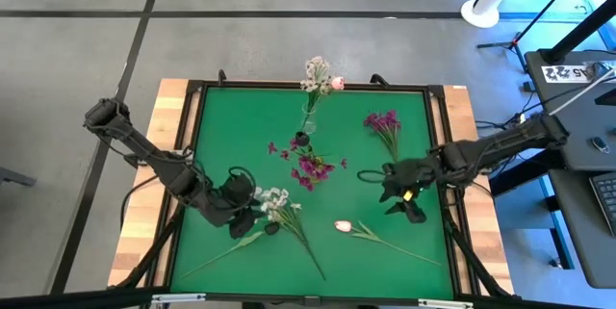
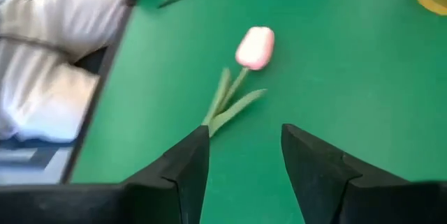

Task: Sort flowers into vase by color
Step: Put the black flower into the yellow vase

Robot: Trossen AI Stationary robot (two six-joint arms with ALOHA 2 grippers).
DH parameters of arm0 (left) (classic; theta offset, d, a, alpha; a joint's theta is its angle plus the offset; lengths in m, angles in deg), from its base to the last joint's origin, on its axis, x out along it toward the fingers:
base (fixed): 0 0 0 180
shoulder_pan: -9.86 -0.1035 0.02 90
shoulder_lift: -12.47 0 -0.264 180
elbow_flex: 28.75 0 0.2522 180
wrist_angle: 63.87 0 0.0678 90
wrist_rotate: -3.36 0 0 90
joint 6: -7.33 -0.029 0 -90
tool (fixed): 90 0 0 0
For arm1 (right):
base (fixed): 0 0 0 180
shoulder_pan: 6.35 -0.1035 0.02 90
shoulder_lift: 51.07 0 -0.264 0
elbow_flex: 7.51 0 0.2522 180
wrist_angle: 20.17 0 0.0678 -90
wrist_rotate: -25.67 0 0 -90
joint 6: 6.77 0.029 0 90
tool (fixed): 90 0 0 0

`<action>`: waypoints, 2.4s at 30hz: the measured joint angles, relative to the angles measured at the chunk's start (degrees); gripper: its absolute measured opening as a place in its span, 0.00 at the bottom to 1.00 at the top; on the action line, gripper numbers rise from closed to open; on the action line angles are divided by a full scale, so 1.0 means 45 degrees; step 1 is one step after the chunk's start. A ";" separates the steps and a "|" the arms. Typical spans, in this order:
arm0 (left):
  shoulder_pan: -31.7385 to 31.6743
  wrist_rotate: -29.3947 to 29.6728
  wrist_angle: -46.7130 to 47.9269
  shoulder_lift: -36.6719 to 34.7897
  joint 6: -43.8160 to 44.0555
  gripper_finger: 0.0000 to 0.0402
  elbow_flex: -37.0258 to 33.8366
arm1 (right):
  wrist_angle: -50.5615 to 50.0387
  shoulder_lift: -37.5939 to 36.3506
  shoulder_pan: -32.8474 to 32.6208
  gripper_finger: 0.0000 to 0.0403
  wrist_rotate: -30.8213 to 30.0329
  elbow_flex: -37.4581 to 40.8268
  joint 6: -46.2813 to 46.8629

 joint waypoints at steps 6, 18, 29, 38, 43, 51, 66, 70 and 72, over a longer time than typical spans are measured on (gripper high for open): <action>-0.0146 -0.0084 0.1487 0.0005 -0.0034 0.37 -0.0015 | 0.0156 0.0003 -0.0884 0.45 -0.1724 0.0715 0.1735; -0.0219 -0.0719 0.1940 0.0005 -0.1027 0.39 -0.0015 | 0.0159 0.0003 -0.1936 0.45 -0.3623 0.0808 0.3042; -0.0500 -0.0612 -0.0002 0.1175 -0.2948 0.51 -0.0010 | 0.0472 0.0003 -0.1930 0.45 -0.4202 0.0808 0.3323; -0.0493 -0.0631 -0.0825 0.2623 -0.3386 0.52 -0.0010 | 0.0363 0.1606 -0.1923 0.45 -0.4992 0.0799 0.4028; -0.0159 -0.1017 -0.0800 0.2587 -0.3317 0.52 -0.0010 | 0.0185 0.2792 -0.1911 0.44 -0.5291 0.0800 0.5181; 0.1171 -0.3826 -0.0171 0.2482 -0.0518 0.52 0.0000 | -0.0040 0.3272 -0.1911 0.44 -0.5076 0.0803 0.5830; 0.2692 -0.5673 0.0628 0.4306 0.3363 0.52 0.0009 | 0.0055 0.3272 -0.1916 0.44 -0.4935 0.0803 0.6127; 0.2674 -0.6059 0.0617 0.4737 0.3694 0.52 0.0005 | 0.0061 0.3272 -0.1916 0.44 -0.4930 0.0803 0.6121; 0.2660 -0.6198 0.0579 0.4762 0.3884 0.52 0.0010 | 0.0064 0.3272 -0.1916 0.44 -0.4916 0.0803 0.6069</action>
